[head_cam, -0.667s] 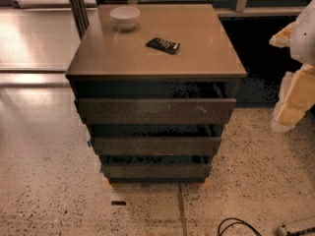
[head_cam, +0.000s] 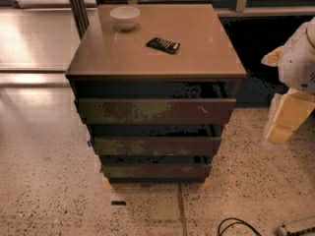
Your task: Open bottom drawer
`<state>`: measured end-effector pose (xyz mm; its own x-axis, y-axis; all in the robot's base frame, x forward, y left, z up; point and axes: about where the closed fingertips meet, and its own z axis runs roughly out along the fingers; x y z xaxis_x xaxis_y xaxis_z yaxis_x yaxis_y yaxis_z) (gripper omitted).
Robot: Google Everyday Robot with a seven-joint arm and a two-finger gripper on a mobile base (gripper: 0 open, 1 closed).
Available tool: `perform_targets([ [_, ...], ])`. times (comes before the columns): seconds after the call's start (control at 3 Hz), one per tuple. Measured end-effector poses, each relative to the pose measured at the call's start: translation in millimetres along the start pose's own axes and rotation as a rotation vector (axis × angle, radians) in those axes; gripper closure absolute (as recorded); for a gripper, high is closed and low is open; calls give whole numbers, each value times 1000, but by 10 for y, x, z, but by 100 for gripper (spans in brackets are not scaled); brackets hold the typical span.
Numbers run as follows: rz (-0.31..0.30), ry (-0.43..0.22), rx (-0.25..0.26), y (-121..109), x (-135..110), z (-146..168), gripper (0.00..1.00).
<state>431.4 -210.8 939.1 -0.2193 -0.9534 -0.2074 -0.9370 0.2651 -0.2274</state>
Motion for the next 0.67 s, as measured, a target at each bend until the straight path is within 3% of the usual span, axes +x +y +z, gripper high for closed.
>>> perform_targets([
  [0.33,45,-22,-19,239,90,518,0],
  [0.67,62,-21,-3,515,214,1331,0],
])
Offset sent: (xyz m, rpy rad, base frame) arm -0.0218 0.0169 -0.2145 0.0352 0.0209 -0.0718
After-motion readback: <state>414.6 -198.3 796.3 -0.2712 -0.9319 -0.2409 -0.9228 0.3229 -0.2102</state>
